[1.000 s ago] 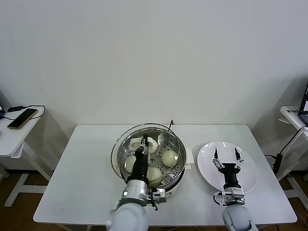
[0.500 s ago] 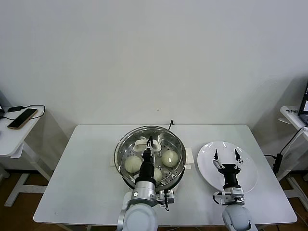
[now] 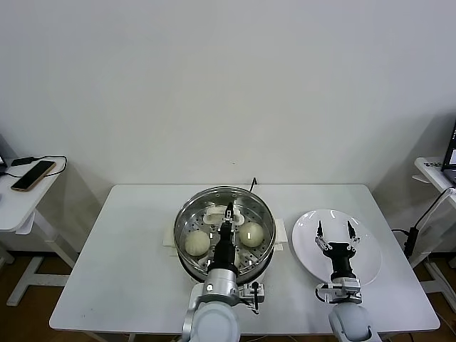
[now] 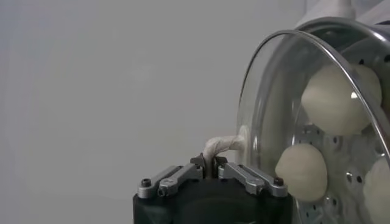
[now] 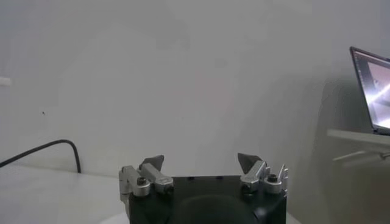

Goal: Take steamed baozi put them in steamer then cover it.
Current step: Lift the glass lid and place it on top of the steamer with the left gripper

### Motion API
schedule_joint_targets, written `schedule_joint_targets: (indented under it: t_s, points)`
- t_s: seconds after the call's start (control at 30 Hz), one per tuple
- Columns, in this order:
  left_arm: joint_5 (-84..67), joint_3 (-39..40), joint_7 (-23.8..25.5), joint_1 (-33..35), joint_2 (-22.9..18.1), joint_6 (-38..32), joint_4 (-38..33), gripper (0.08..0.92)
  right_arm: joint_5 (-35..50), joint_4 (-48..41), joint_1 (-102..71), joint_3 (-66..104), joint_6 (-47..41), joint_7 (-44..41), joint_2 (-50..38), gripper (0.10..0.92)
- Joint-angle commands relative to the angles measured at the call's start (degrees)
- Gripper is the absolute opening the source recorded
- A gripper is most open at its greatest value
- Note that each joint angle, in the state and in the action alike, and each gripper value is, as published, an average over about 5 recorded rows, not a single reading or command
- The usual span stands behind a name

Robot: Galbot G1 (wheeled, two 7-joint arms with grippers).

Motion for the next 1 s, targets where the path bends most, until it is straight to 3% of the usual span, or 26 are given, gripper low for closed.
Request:
schedule_joint_targets:
  t_s: [0.03,1.0]
  points:
    - [1.36,0.24,0.35,-0.28,-0.35,-0.26,1.43,0.194,-0.01,0.01,0.0,0.08,-0.06,0.01,-0.02,0.823]
    - [1.87,-0.28,0.69,0.43,-0.92,-0.45,1.6,0.194,0.02,0.02,0.14,0.44,0.0,0.02,0.01,0.823]
